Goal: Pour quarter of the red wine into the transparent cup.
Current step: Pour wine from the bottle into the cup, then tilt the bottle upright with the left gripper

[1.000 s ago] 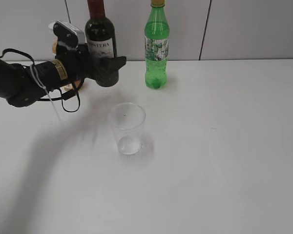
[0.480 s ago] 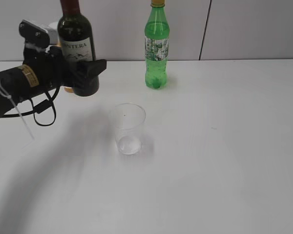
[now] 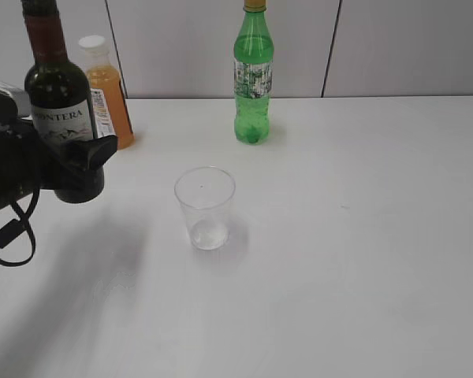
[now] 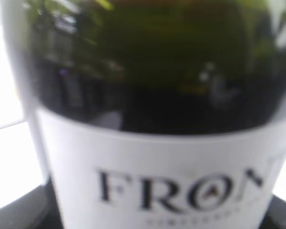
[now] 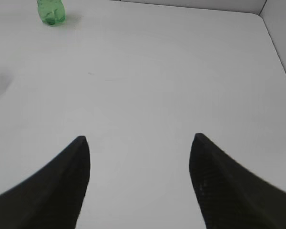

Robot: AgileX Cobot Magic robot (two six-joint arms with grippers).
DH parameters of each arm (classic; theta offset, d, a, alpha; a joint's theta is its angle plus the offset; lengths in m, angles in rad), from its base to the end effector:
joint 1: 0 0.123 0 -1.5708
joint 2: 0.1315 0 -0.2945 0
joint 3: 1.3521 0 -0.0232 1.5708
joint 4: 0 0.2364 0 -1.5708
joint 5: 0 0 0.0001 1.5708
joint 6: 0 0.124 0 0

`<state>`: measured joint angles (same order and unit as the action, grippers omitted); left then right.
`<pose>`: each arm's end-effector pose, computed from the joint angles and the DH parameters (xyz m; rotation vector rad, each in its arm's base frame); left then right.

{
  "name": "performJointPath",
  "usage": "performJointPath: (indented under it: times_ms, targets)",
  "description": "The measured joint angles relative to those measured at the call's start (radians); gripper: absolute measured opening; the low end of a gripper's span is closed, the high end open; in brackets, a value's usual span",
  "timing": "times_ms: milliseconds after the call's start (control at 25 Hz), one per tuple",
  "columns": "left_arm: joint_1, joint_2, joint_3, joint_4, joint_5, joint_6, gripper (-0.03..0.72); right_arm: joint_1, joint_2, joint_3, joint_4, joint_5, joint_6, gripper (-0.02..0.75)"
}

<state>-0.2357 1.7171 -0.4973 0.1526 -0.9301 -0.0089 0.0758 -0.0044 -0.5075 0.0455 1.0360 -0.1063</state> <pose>0.3100 -0.0900 0.1765 0.3695 1.7438 -0.2189 0.0019 0.0050 0.2603 -0.1842 1.9986 0.0346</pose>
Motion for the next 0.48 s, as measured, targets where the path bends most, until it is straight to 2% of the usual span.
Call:
performJointPath:
  times_ms: [200,480]
  targets:
    - [-0.050,-0.023,0.063,-0.153,-0.001,0.099,0.547,0.000,0.000,0.000,0.000,0.000,-0.001,0.531]
    - [-0.202,-0.025,0.069,-0.452,0.063,0.417,0.547,0.000,0.000,0.000,0.001,0.000,0.000,0.531]
